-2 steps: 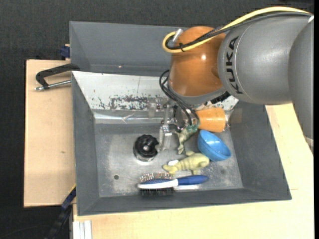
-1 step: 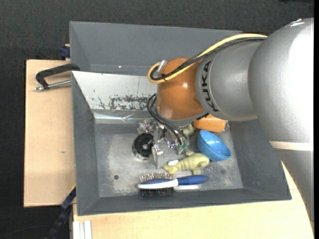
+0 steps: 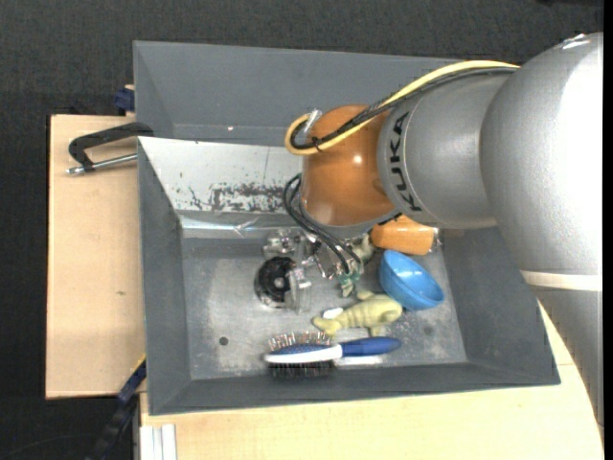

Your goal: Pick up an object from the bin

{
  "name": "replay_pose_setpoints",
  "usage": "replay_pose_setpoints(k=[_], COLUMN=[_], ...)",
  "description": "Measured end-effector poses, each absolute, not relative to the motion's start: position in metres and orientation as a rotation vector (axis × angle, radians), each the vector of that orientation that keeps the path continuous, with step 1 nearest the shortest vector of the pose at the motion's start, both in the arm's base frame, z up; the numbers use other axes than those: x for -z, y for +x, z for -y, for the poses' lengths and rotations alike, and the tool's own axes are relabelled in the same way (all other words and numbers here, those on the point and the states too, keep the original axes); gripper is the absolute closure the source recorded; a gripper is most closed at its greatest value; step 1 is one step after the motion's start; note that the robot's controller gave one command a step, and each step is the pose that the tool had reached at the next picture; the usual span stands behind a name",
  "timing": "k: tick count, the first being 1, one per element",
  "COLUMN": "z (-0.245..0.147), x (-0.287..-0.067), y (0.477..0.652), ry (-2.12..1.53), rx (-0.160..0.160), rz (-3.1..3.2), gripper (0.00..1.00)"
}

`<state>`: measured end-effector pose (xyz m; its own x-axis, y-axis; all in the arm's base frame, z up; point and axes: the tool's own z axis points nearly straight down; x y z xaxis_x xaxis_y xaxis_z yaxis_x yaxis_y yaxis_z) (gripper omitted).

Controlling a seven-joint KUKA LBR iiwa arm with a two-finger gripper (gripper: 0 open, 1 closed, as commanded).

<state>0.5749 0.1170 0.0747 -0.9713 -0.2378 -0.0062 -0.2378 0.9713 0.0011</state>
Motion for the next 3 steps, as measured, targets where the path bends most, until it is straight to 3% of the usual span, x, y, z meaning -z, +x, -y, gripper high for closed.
replay_pose_setpoints(k=[1, 2, 3], z=[-0.117, -0.117, -0.121], x=[-0.073, -0.075, -0.238], y=[0.574, 0.575, 0.575], ry=[-0.376, -0.375, -0.641], rx=[-0.003, -0.004, -0.001], rz=[-3.113, -3.11, -3.058], gripper=[0.0, 1.0, 1.0])
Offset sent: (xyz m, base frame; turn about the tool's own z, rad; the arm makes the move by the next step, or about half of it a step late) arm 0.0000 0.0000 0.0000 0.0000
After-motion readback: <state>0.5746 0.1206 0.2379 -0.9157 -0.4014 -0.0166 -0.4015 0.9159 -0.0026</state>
